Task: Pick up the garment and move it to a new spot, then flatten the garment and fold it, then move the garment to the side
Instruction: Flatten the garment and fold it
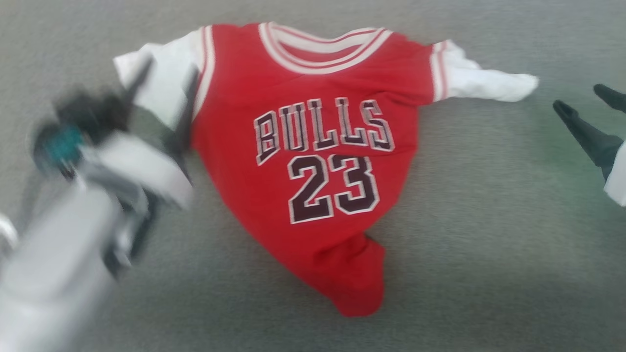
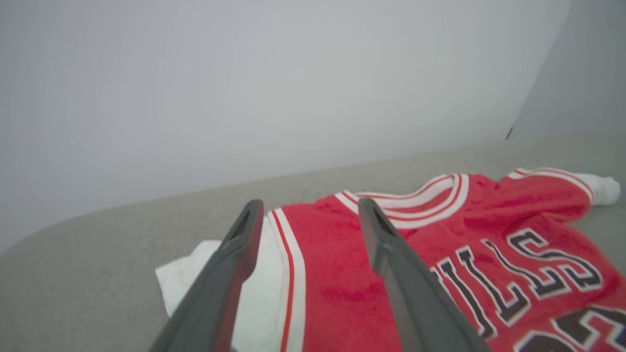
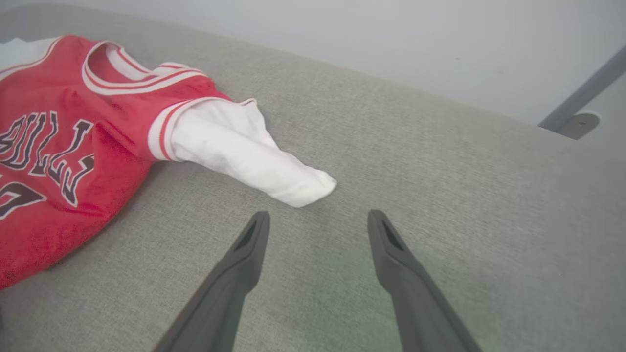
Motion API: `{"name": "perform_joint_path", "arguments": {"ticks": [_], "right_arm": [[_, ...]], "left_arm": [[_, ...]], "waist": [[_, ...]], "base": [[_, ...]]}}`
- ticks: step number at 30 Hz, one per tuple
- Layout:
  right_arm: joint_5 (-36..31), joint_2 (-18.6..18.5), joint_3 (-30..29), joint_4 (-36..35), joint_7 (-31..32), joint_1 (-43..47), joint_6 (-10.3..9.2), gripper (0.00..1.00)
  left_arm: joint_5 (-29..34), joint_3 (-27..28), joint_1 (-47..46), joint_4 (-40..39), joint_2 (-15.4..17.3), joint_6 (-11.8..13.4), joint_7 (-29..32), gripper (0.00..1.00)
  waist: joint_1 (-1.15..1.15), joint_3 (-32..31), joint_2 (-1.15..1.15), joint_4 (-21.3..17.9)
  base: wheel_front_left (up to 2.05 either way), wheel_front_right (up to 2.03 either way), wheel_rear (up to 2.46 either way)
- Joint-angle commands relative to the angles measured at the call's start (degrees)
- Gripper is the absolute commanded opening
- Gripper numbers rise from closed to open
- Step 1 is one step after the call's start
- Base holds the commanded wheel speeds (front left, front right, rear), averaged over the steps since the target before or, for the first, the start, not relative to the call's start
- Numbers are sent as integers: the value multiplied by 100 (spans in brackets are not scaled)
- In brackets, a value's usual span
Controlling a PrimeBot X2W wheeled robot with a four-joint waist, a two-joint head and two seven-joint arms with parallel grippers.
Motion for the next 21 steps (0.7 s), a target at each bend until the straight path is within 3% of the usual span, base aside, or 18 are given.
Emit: {"name": "perform_joint_path", "arguments": {"ticks": [1,3,6,10,16,17,19,20,21], "right_arm": [[133,-94,160,53,310,-270,2,100],[286,-248,352,269,795,-602,0,100],[438,-416,716,563,1504,-1114,0,100],[434,-667,1213,808,2163,-1690,1,100],[515,-673,1738,1181,2431,-2115,1,100],[533,-663,1844,1215,2442,-2114,1,95],[604,-662,1982,1280,2362,-2120,2,47],[636,-661,2031,1320,2320,-2133,2,1],[643,-684,2085,1349,2283,-2137,2,0]], "left_arm": [[352,285,488,-405,-115,158,-21,100],[709,670,1054,-918,-320,301,-23,100],[1121,1058,1731,-1394,-623,280,-23,100],[1453,1535,2209,-1685,-1001,108,-24,100],[1789,2016,2524,-1712,-1397,-284,-25,100],[1832,2089,2536,-1712,-1455,-344,-25,100],[1902,2206,2584,-1705,-1562,-452,-25,100],[1944,2260,2610,-1693,-1598,-502,-24,100],[1985,2315,2622,-1685,-1631,-550,-25,100]], "waist": [[0,153,0,231],[0,247,0,356],[0,388,0,539],[0,558,0,746],[0,694,0,894],[0,705,0,901],[0,713,0,909],[0,716,0,905],[0,714,0,897]], "base": [[0,0,0],[0,0,0],[0,0,0],[0,0,0],[0,0,0],[0,0,0],[0,0,0],[0,0,0],[0,0,0]]}}
